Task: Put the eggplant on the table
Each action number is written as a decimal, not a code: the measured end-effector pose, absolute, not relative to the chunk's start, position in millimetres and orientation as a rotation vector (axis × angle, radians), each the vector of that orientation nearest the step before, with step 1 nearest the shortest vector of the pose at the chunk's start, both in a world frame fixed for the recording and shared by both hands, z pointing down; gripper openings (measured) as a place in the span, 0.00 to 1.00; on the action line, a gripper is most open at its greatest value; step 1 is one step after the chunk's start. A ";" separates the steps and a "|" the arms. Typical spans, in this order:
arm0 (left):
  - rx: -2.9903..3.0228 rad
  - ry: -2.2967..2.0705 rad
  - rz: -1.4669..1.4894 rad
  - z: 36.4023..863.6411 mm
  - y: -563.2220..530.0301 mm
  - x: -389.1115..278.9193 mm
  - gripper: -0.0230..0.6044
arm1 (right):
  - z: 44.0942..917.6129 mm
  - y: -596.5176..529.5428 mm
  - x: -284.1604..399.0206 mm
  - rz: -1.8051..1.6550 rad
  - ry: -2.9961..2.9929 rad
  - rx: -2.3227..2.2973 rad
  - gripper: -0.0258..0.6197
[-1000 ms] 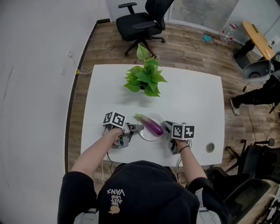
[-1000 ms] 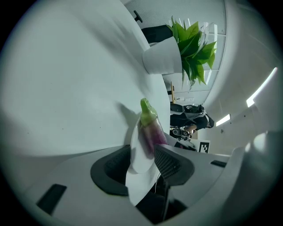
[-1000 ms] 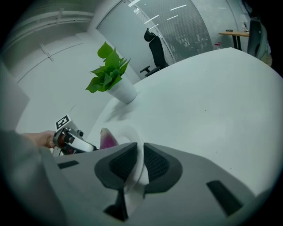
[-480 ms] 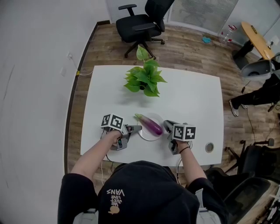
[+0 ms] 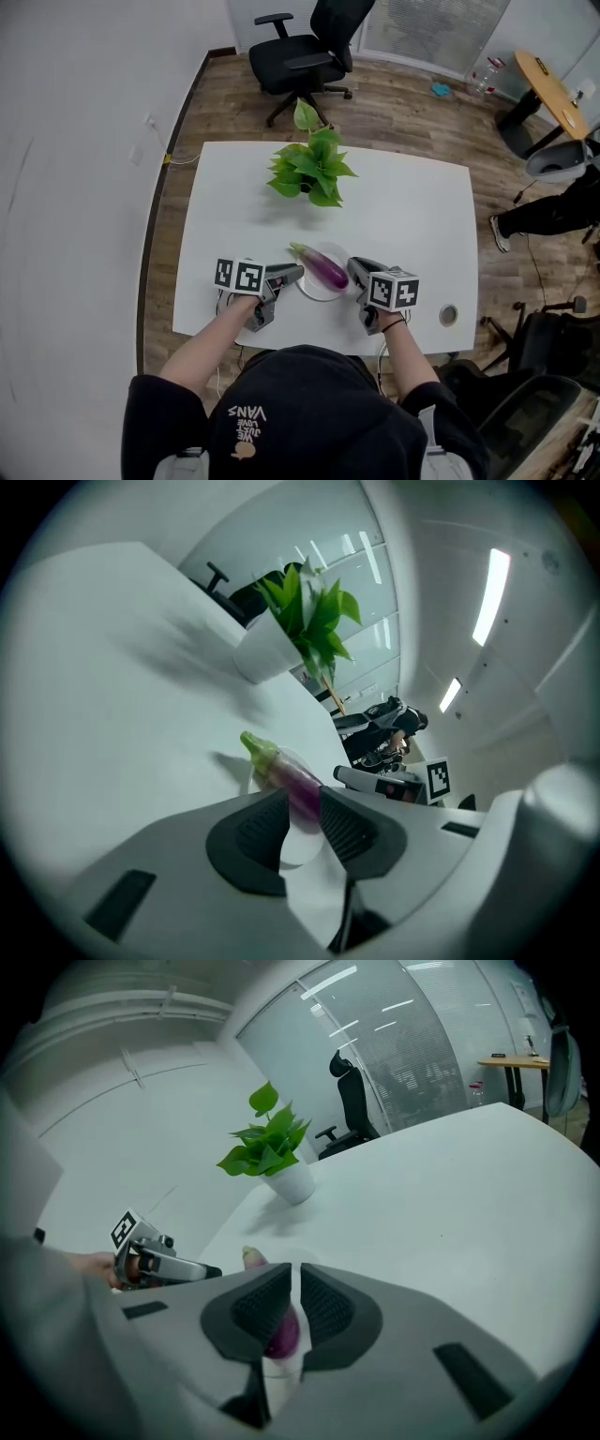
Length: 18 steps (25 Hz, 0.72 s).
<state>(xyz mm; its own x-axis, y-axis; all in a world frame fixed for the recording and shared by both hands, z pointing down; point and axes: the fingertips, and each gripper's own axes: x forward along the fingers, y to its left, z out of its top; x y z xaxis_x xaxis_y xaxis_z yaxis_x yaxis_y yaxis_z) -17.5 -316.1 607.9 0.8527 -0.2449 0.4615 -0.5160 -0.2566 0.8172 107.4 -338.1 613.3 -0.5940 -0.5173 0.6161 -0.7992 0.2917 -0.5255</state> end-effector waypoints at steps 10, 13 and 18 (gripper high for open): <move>2.315 -0.791 0.259 556.1 -329.0 -21.5 0.08 | 569.7 -333.9 100.4 1.073 -2.417 1.264 0.09; 2.406 -0.824 0.261 544.1 -324.7 -21.1 0.08 | 556.6 -329.8 99.9 1.021 -2.456 1.281 0.09; 2.571 -0.890 0.235 514.5 -316.2 -20.2 0.06 | 538.2 -323.1 102.2 0.894 -2.497 1.324 0.08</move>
<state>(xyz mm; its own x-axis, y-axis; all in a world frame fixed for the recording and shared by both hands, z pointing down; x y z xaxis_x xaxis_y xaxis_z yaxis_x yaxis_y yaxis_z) -20.2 -316.2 514.5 0.7820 -0.5539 0.2857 -0.6227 -0.7132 0.3219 102.2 -323.1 538.2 -0.5887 -0.6934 0.4155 -0.7995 0.4238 -0.4257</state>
